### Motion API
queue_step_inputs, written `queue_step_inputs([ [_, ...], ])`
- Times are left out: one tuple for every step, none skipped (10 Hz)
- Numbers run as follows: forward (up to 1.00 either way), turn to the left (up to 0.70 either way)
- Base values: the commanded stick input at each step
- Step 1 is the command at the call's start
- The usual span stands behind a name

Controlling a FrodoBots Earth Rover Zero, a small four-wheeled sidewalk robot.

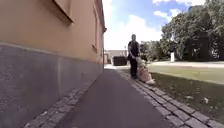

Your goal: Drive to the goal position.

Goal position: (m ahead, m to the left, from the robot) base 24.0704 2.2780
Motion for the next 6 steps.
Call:
queue_step_inputs([
  [0.85, 0.01],
  [0.85, 0.01],
  [0.85, -0.08],
  [0.85, -0.33],
  [0.85, -0.27],
  [0.85, -0.08],
])
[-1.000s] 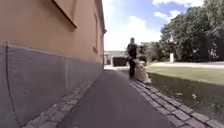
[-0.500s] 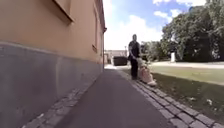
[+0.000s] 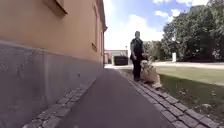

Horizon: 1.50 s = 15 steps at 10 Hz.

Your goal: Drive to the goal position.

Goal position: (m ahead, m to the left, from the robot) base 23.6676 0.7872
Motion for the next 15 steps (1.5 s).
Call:
queue_step_inputs([
  [0.85, 0.01],
  [0.85, 0.01],
  [0.85, 0.01],
  [0.85, 0.01],
  [0.85, 0.01],
  [0.85, 0.01],
  [0.85, 0.01],
  [0.85, 0.01],
  [0.85, 0.01],
  [0.85, 0.01],
  [0.85, 0.01],
  [0.85, 0.01],
  [0.85, 0.01],
  [0.85, 0.01],
  [0.85, 0.01],
])
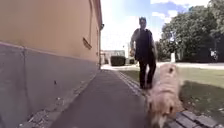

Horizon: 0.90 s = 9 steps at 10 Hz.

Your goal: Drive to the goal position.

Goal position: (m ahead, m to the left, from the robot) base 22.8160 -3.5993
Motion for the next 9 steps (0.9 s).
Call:
queue_step_inputs([
  [0.85, 0.01],
  [0.85, 0.01],
  [0.85, 0.01],
  [0.85, 0.01],
  [0.85, 0.01],
  [0.85, 0.01],
  [0.85, 0.01],
  [0.85, 0.01],
  [0.85, 0.01],
])
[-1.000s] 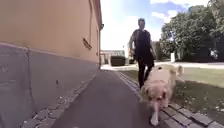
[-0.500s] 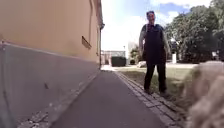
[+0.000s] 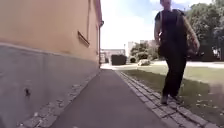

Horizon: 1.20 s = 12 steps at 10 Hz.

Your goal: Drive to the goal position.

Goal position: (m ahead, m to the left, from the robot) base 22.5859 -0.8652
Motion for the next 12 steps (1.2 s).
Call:
queue_step_inputs([
  [0.85, 0.01],
  [0.85, 0.01],
  [0.85, 0.01],
  [0.85, 0.01],
  [0.85, 0.01],
  [0.85, 0.01],
  [0.85, 0.01],
  [0.85, 0.01],
  [0.85, 0.01],
  [0.85, 0.01],
  [0.85, 0.01],
  [0.85, 0.01],
])
